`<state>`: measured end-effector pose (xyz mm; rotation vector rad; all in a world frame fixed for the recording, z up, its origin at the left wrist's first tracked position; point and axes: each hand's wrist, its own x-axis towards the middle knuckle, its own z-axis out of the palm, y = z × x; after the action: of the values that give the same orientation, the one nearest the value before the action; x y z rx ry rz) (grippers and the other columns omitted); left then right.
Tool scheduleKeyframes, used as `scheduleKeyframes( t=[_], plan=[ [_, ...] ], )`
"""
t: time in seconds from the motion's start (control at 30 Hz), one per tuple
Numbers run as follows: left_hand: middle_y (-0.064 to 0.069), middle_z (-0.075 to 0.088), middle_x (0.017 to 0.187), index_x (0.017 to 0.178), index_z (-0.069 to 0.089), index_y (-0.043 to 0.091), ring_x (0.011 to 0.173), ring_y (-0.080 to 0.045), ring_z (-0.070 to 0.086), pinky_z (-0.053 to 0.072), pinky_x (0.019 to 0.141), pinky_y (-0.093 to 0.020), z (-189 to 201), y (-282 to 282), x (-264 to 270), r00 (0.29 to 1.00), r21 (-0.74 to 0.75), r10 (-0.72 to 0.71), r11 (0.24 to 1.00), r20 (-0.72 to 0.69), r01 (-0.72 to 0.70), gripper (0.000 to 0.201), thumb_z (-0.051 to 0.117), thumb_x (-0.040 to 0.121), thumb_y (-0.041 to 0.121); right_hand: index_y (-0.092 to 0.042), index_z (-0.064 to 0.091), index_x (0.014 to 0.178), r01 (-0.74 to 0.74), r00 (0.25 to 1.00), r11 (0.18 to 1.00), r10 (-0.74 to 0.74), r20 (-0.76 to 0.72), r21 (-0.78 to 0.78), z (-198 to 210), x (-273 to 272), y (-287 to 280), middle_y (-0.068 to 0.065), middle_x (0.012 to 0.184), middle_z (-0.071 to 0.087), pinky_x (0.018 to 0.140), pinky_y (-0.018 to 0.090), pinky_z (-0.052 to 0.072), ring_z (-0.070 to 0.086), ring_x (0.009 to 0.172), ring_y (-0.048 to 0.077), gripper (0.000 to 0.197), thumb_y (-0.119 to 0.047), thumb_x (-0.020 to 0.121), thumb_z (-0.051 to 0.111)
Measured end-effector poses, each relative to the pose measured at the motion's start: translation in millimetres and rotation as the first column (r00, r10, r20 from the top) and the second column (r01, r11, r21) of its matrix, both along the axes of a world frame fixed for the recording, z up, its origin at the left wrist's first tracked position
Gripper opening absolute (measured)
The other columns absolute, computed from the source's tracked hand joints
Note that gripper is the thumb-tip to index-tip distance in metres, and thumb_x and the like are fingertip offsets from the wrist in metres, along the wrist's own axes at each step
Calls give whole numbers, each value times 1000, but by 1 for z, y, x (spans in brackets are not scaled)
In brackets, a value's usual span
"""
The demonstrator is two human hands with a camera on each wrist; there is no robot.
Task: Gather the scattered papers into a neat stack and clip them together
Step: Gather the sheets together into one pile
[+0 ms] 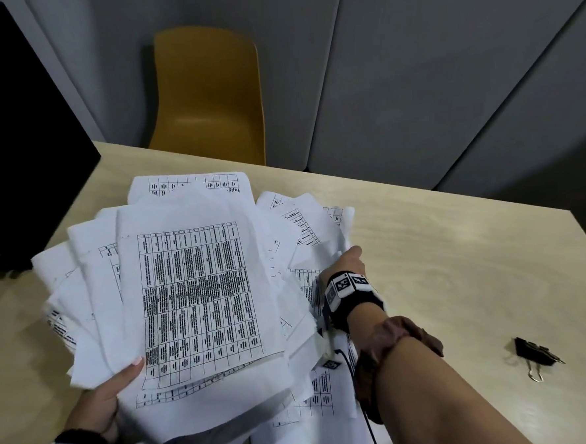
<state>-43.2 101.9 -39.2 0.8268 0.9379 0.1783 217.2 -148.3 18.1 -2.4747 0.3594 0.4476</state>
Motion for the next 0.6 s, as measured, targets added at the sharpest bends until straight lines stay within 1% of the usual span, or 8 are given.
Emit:
scheduleKeyframes(
  t=[0.1,0.2,0.27,0.3,0.33,0.37,0.47,0.6],
  plan=[
    [-18,64,110,131,51,8,77,-26,72,57,65,-49,5,-2,1,1000,1,20,1000,16,-20,47,54,84,8,-5,39,112,40,998,999,-38,-50,29,-2,5,-1,20,121,54,88,43,49,55,110,39,40,-18,82,62],
    [-23,64,117,129,53,7,87,-29,70,58,66,-48,7,-3,1,1000,9,6,1000,14,-7,64,70,69,17,-8,51,113,-10,994,1000,7,-106,-27,-2,9,-3,16,120,57,93,43,49,55,113,36,47,-19,71,70],
    [-15,73,97,127,54,7,78,-26,72,58,61,-45,7,-3,1,999,11,0,1000,32,-1,45,58,82,10,-8,54,112,-34,994,999,32,-106,-22,-3,11,-6,16,116,60,87,39,52,58,108,35,47,-16,69,71],
    [-9,75,86,128,53,7,71,-23,72,58,59,-43,6,-2,2,999,13,6,1000,37,-7,41,50,87,6,-8,55,111,-42,994,999,42,-102,1,-2,11,-10,16,114,61,81,36,52,60,104,35,45,-14,69,71],
    [-6,75,83,130,52,7,67,-20,72,58,59,-42,5,-3,2,1000,26,9,1000,24,-10,41,47,89,4,-8,54,110,-51,994,998,53,-97,23,0,10,-15,16,112,62,76,34,51,61,101,35,44,-12,69,70],
    [-6,74,87,131,51,7,67,-20,72,58,60,-42,6,-3,3,1000,34,14,999,19,-14,42,47,90,3,-8,52,111,-58,993,998,62,-96,39,1,8,-21,16,112,62,73,33,48,60,99,34,46,-11,69,69],
    [-20,64,115,131,51,8,73,-23,72,58,63,-45,5,-1,2,1000,45,-29,999,-8,29,44,50,88,5,-8,40,119,-46,990,995,57,-126,86,7,-2,-50,13,107,57,73,33,46,54,91,30,54,-11,74,70],
    [-25,58,122,129,53,8,84,-33,70,55,70,-54,6,0,1,996,-33,-72,997,-50,70,47,54,83,12,-4,36,120,2,990,993,15,-143,117,4,-29,-108,7,97,49,72,32,42,49,87,25,57,-12,76,73]
  ],
)
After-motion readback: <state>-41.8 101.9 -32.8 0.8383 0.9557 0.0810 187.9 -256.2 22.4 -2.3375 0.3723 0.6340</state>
